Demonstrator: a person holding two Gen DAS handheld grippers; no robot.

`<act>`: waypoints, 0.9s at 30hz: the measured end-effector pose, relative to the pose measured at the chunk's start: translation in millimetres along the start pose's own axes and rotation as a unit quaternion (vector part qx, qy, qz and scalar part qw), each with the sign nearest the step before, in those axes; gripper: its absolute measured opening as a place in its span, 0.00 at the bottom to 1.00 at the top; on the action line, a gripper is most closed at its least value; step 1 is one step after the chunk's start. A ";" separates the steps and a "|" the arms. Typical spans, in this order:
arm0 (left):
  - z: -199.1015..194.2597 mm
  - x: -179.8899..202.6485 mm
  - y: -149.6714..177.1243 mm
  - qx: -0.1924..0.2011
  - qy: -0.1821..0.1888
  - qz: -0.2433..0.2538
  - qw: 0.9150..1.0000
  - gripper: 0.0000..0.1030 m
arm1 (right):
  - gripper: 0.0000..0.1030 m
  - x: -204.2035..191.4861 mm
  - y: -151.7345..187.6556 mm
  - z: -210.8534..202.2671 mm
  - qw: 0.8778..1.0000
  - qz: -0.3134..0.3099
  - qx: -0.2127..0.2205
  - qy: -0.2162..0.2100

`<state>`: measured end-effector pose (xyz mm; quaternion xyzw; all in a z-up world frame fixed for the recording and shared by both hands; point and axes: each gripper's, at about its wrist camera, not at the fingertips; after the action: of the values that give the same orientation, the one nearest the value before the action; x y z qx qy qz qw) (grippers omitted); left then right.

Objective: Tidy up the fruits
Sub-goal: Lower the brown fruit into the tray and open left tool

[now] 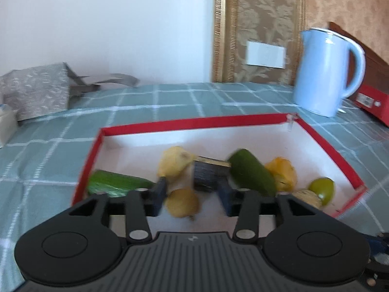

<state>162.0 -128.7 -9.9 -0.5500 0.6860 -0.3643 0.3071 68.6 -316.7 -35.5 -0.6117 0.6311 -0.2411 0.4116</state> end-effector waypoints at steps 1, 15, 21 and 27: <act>-2.4 1.4 1.4 0.003 0.006 0.002 1.000 0.63 | 0.25 0.3 -0.1 0.3 1.000 0.001 0.000 0.000; -42.5 -19.6 19.1 0.052 -0.038 -0.041 0.997 0.72 | 0.25 1.6 -1.2 2.3 1.000 0.003 -0.001 0.000; -71.7 -29.6 43.1 0.056 -0.037 -0.052 0.996 0.73 | 0.25 1.7 -0.2 1.5 1.000 0.003 -0.001 0.001; -89.9 -34.2 58.8 0.050 -0.019 -0.069 0.996 0.76 | 0.25 1.4 -0.7 2.7 1.000 0.003 -0.003 0.003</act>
<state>63.9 -73.0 -9.3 -0.5867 0.6215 -0.4079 0.3212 71.3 -317.6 -36.8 -0.6101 0.6351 -0.2398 0.4086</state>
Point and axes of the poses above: each gripper's, at about its wrist camera, not at the fingertips, and z roughly the way its jaws point, x to its right, y to its underside, and after that the axes turned 3 degrees about z, right-handed
